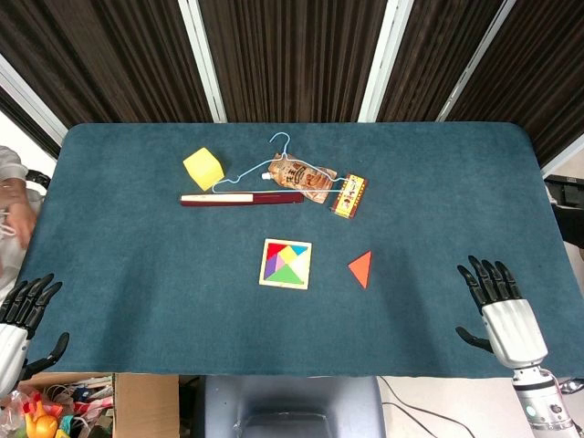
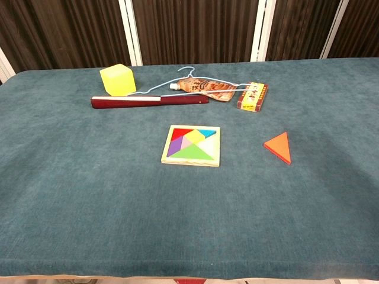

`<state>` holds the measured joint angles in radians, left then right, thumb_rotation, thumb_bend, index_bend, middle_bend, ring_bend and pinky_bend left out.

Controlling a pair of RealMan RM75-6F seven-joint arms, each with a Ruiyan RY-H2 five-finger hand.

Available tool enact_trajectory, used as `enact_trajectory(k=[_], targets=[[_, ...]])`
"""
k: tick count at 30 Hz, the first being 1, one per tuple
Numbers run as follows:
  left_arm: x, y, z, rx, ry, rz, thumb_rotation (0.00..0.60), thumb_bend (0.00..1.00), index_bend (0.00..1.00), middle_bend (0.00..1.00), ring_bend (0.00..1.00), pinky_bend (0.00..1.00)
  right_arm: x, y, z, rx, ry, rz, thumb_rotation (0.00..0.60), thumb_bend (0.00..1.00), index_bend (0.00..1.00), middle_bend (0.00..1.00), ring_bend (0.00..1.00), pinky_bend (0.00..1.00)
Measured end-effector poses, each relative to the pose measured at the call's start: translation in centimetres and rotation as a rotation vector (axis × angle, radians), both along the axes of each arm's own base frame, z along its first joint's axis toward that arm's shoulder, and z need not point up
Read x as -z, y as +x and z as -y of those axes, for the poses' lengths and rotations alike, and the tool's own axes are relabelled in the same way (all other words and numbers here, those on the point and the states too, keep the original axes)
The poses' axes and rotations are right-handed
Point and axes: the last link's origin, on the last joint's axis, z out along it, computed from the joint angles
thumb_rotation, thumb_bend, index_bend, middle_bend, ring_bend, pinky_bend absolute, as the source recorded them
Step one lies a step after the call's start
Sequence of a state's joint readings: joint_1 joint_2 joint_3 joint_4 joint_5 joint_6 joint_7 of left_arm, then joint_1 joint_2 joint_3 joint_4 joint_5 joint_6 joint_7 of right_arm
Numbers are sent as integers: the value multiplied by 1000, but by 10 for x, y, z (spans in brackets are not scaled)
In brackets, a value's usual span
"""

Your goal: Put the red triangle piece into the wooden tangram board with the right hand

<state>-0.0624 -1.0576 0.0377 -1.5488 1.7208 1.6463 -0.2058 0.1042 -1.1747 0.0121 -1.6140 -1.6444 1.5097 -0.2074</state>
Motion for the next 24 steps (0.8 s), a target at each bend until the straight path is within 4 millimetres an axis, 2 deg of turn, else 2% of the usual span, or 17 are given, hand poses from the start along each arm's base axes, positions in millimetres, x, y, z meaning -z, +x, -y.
enact_trajectory(k=[5,9,12,15,20,24], targets=[[-1,-1,1,-3,2,2,600,441,0,0,0,22,5,3,8,-18,12,-14,600,248,0,0,0,0],[-1,0,-2,2,0,8,600,442,0,0,0,23,11,6,27,-47,44,-58,600,248,18,0,0,0],[1,0,-5,5,-9,8,600,442,0,0,0,22,17,12,52,-87,86,-120,600,248,103,0,0,0],[3,2,-9,7,-19,5,600,441,0,0,0,23,26,22,80,-130,148,-181,600,255,233,0,0,0],[6,2,-12,5,-33,-3,600,441,0,0,0,23,46,43,129,-210,237,-314,600,284,348,0,0,0],[5,0,-12,-6,-28,-5,600,441,0,0,0,23,66,54,155,-246,271,-407,600,308,378,0,0,0]])
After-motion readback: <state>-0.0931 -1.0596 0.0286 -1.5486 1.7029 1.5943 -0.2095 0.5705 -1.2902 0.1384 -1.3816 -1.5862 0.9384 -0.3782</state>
